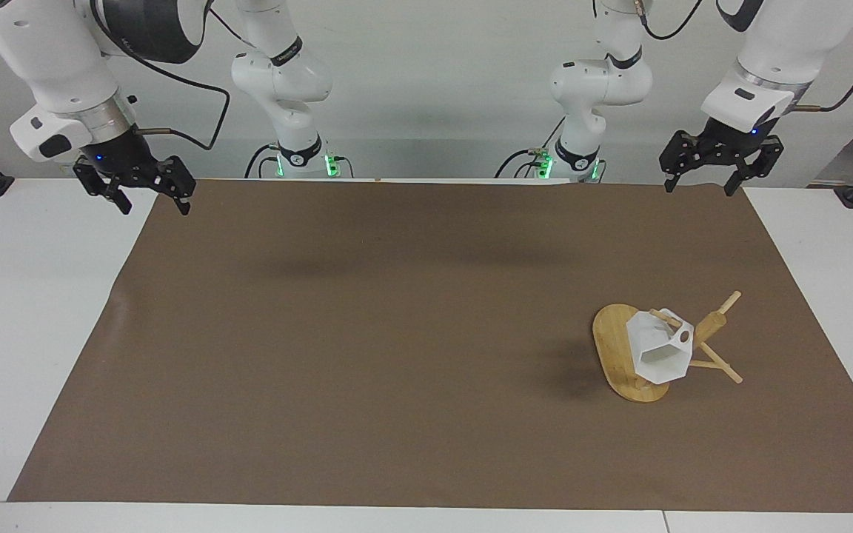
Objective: Hang cup on rack
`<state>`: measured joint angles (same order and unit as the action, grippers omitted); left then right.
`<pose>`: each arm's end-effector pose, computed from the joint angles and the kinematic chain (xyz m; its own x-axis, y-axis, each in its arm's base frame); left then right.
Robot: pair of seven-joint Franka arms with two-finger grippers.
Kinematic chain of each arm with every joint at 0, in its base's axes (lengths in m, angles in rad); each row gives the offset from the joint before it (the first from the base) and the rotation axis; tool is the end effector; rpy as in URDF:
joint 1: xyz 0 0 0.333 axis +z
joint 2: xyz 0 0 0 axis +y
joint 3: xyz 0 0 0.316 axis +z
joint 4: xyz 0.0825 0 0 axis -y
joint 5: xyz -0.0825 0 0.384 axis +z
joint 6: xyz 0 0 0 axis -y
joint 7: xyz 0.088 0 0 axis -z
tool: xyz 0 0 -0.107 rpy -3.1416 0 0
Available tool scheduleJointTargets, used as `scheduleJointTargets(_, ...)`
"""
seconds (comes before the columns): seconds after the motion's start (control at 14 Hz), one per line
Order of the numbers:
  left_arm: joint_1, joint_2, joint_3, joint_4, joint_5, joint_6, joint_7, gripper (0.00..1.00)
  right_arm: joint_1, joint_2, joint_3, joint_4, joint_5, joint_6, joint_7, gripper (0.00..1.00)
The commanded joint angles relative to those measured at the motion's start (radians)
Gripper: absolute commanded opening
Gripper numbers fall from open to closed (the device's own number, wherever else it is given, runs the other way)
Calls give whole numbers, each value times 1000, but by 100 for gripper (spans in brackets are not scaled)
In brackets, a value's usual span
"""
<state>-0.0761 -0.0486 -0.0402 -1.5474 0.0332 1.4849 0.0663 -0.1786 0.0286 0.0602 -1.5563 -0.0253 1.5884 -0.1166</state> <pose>0.5274 -0.0584 0.6544 0.9838 -0.1787 -0.0162 -0.1791 -0.9832 -0.0341 0.5607 -0.0699 0.6170 1.0000 -0.0014 0.0008 -0.0014 -0.9997 0.0238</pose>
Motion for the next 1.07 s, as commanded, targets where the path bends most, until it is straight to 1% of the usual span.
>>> scheduleJointTargets(0.0, -19, 38, 29, 55, -13, -67, 18, 100, -13, -21, 7, -22, 7, -1, 14, 100)
scheduleJointTargets(0.14, -13, 46, 29, 55, -38, -66, 17, 100, -13, -21, 7, -22, 7, 4, 14, 100)
scheduleJointTargets(0.43, 7, 43, 26, 55, -45, -42, 17, 100, -13, -21, 7, -22, 7, 2, 11, 100)
scheduleJointTargets(1.0, 32, 33, 22, 38, -42, -35, 21, 100, -6, -21, 9, -22, 7, -8, 9, 100)
